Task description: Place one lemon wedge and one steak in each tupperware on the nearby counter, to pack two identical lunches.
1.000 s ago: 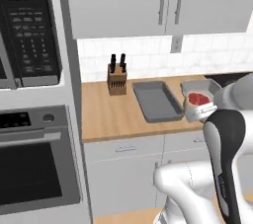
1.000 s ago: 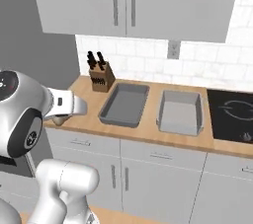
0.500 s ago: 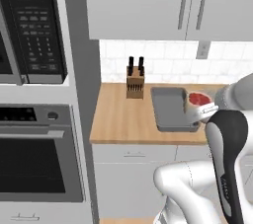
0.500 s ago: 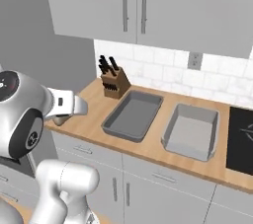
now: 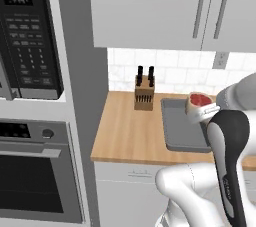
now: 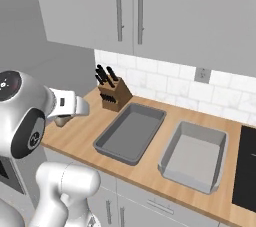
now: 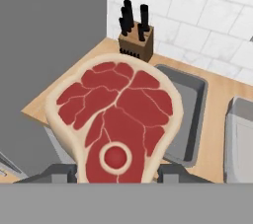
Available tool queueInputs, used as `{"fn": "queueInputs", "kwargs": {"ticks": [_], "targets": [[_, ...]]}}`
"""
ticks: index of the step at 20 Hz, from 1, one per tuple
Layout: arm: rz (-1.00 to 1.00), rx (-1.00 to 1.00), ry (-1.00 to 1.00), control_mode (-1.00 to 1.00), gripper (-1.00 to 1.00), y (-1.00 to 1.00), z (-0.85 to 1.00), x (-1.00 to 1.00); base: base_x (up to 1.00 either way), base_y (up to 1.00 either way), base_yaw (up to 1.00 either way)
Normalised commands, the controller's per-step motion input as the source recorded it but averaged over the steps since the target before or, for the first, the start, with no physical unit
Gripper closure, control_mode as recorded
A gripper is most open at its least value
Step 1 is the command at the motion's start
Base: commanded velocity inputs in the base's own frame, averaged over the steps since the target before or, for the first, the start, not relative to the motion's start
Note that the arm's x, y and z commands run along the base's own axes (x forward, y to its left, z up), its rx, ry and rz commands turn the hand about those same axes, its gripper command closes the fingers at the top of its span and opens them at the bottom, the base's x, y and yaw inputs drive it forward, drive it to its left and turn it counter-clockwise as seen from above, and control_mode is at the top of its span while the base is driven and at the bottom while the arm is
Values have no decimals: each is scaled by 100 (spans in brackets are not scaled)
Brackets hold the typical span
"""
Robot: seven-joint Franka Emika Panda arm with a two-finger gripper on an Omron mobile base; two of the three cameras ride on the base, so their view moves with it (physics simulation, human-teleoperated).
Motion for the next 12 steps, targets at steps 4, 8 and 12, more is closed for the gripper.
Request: {"fn": "queueInputs", "kwargs": {"ticks": [4, 8, 12], "targets": [[0, 0, 0, 100, 100, 0, 0, 0, -5, -5, 0], [-2, 0, 0, -100, 100, -3, -2, 1, 0, 0, 0], [-13, 0, 0, -100, 100, -21, -27, 31, 0, 0, 0]]}}
